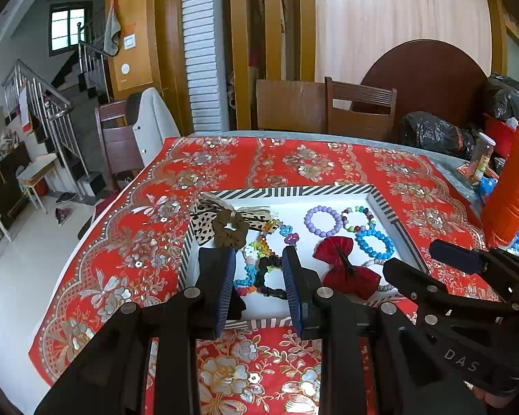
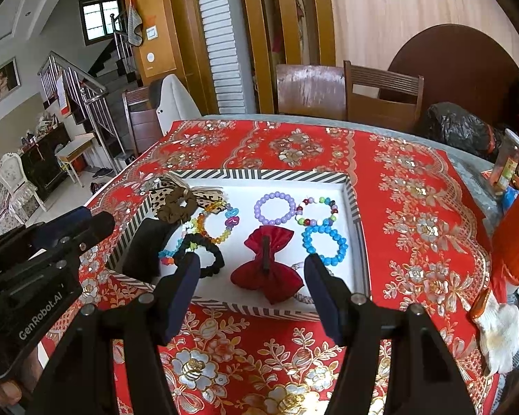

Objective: Organize jewelry

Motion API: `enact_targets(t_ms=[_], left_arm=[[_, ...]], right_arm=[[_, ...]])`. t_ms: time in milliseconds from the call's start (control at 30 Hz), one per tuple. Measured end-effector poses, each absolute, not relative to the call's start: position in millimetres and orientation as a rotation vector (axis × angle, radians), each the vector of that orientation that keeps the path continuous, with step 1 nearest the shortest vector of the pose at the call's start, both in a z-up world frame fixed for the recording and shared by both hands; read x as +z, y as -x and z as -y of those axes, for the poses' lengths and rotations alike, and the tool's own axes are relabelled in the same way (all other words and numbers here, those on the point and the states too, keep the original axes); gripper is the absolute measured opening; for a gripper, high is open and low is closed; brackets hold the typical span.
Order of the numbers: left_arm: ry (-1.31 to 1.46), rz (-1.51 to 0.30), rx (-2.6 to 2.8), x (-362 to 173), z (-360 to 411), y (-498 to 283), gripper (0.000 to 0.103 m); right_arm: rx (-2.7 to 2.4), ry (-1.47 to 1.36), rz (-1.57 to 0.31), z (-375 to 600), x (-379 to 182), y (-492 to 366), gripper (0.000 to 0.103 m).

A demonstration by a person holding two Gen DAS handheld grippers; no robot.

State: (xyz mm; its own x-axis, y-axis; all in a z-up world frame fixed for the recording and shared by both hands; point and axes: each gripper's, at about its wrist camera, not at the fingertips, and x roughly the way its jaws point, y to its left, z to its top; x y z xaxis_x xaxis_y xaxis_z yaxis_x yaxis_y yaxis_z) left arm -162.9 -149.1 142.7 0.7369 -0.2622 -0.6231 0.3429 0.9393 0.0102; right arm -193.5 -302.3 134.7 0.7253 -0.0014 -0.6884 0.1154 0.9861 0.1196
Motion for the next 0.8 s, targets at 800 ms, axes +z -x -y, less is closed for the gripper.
enact_targets(t_ms=[800], left_arm=[[-0.137, -0.649, -0.363, 141.0, 154.9, 166.6, 0.027]], right_arm=[[-0.062, -0.169, -0.761, 304.1, 132.5, 193.8, 0.066]])
